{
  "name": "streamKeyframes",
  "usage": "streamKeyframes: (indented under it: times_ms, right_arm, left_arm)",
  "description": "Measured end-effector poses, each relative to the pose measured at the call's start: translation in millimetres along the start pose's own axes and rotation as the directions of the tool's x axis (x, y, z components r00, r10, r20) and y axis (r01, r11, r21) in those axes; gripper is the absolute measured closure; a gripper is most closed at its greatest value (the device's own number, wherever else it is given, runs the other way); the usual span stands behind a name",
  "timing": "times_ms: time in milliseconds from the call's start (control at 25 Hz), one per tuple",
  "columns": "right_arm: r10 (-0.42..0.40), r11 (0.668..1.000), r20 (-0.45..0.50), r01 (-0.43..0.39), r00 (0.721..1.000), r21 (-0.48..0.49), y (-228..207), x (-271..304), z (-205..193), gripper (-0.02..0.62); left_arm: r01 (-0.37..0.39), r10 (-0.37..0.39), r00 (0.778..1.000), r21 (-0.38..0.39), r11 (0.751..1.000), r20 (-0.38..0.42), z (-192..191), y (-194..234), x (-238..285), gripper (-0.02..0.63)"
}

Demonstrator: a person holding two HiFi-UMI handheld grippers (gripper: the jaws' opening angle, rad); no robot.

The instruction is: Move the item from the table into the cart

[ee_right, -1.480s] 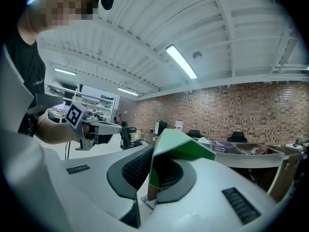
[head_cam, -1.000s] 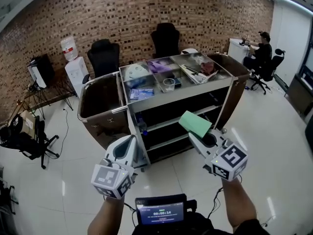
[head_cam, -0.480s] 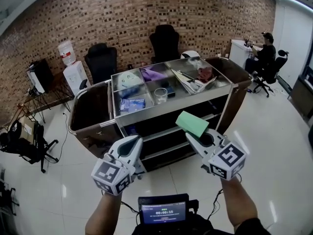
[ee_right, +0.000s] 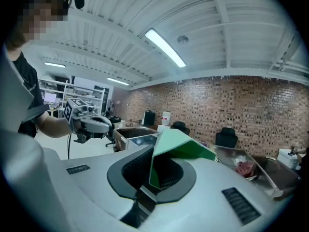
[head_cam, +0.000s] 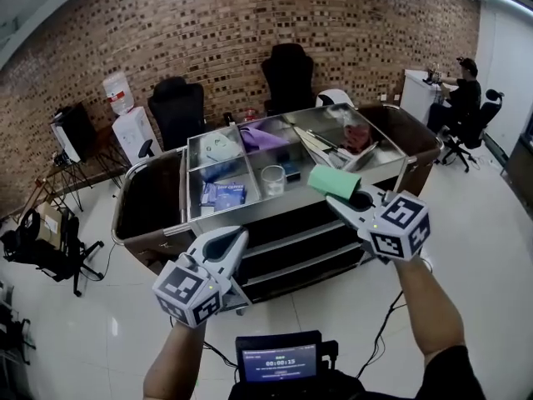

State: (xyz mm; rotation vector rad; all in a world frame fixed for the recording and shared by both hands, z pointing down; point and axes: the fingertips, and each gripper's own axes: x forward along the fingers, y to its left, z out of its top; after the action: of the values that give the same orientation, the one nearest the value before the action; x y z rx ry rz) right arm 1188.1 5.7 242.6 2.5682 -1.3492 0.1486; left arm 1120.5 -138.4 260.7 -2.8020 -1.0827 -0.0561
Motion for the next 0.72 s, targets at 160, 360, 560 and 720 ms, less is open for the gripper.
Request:
streamKeyframes:
  times_ms: [160, 360, 560, 720]
  right_arm:
    - [0.019, 1.0, -0.096, -0.021, 0.995, -0.02, -50, 55, 14, 0.595]
    - [0.05, 0.994, -0.262, -0.074, 0.964, -0.082, -80, 109, 17, 0.595]
    - [0.077, 0.982, -0.444, -0.145, 0.893, -0.12, -137, 201, 16, 0.595]
    - [0.118, 0.967, -0.591, -0.228, 0.798, -0.114, -172, 236, 6, 0.595]
  left_arm:
    - [0.05, -0.05, 0.999, 0.008, 0.999, -0.002, -4, 51, 20, 0.606]
    - [0.13, -0.13, 0.991, 0.041, 0.991, -0.008, -13, 91, 30, 0.606]
    - [0.26, -0.258, 0.965, 0.069, 0.963, -0.04, -7, 158, 69, 0.606]
    - [0.343, -0.342, 0.939, 0.055, 0.938, -0.027, 9, 173, 92, 0.606]
